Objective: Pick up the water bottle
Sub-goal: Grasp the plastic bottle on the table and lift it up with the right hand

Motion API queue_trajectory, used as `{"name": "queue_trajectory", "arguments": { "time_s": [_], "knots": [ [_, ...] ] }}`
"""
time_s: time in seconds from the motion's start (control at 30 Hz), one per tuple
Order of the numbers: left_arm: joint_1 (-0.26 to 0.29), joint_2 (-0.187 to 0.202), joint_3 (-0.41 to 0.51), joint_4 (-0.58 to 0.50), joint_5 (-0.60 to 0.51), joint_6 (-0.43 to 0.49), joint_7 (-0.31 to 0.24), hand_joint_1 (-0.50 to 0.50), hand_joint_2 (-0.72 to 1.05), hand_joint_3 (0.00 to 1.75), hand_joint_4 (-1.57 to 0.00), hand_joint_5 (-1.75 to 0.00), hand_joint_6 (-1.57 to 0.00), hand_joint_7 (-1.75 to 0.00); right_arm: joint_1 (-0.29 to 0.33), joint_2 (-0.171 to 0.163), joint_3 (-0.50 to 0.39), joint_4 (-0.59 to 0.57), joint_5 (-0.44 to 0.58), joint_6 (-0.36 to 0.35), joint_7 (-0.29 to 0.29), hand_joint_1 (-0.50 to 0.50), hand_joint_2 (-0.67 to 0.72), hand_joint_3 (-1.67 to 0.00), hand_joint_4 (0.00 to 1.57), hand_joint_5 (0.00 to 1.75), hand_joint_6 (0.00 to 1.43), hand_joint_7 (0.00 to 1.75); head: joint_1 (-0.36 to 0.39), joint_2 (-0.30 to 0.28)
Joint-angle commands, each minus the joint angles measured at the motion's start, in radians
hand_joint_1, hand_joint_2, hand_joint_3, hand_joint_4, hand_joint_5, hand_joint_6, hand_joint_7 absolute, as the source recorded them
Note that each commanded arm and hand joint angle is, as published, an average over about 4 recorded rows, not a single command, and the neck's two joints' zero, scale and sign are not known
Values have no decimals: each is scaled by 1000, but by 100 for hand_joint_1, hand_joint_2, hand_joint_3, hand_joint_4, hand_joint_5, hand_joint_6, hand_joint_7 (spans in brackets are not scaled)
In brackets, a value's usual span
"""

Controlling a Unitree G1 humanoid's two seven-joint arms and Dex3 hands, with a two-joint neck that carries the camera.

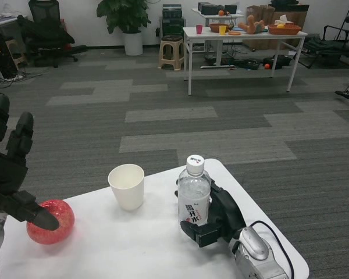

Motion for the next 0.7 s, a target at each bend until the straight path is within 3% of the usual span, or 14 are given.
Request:
{"name": "queue_trajectory", "arguments": {
  "time_s": [0.03,0.33,0.57,0.7],
  "knots": [
    [8,-3,13,-8,0,-9,0,-50,-55,9,0,0,0,0,-16,10,-11,4,32,-1,3,42,-19,-151,95,136,82,150,1,2],
    [10,-3,13,-8,-1,-9,0,-50,-55,9,0,0,0,0,-31,23,-20,-6,94,-100,3,42,-16,-153,102,138,71,150,-1,5],
    [10,-4,13,-8,0,-9,0,-50,-55,9,0,0,0,0,-35,21,-23,-46,98,-102,-9,42,-16,-155,103,145,69,154,-1,4],
    [8,-3,13,-7,-2,-9,0,-50,-55,9,0,0,0,0,-37,12,-26,-100,94,-48,-13,42,-16,-159,101,145,66,154,-1,6]
  ]
}}
